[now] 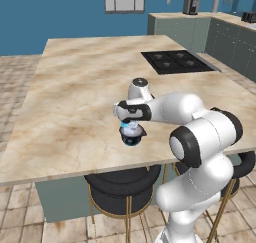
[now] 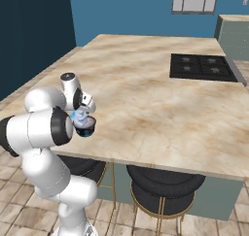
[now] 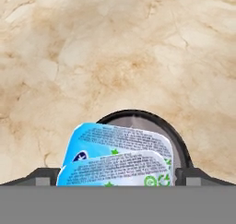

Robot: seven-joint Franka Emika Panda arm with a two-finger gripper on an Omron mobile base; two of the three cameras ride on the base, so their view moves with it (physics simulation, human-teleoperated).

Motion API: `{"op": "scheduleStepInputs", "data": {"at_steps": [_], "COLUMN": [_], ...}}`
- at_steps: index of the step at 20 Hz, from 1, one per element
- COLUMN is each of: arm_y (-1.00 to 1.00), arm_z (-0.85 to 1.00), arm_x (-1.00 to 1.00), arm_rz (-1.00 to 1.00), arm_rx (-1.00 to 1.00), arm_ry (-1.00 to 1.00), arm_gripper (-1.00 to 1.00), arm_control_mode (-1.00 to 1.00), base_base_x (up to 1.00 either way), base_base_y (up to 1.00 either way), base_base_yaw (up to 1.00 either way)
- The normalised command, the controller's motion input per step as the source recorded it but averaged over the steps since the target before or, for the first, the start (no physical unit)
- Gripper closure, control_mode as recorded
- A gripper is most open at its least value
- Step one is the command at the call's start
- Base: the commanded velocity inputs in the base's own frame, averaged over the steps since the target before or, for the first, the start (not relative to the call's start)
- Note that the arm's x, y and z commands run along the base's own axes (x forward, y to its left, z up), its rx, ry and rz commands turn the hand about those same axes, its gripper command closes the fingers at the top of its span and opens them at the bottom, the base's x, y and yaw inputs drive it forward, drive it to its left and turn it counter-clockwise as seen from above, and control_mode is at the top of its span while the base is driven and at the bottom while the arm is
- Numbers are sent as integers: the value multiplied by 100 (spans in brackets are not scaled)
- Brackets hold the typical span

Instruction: Stack the yogurt containers by placing the smaller containers on top of the larger containers.

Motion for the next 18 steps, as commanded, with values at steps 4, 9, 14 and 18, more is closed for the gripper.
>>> {"op": "scheduleStepInputs", "data": {"at_steps": [4,9,14,18], "arm_y": [0,-1,-12,-20], "arm_z": [13,19,31,34], "arm_x": [-13,-13,-13,-15], "arm_rz": [0,0,0,2], "arm_rx": [0,0,7,10], "arm_ry": [-2,-2,0,-1], "arm_gripper": [-100,-100,-100,-100], "arm_control_mode": [-100,-100,-100,-100], "base_base_x": [0,0,0,0], "base_base_y": [0,0,0,0], "base_base_yaw": [0,0,0,0]}}
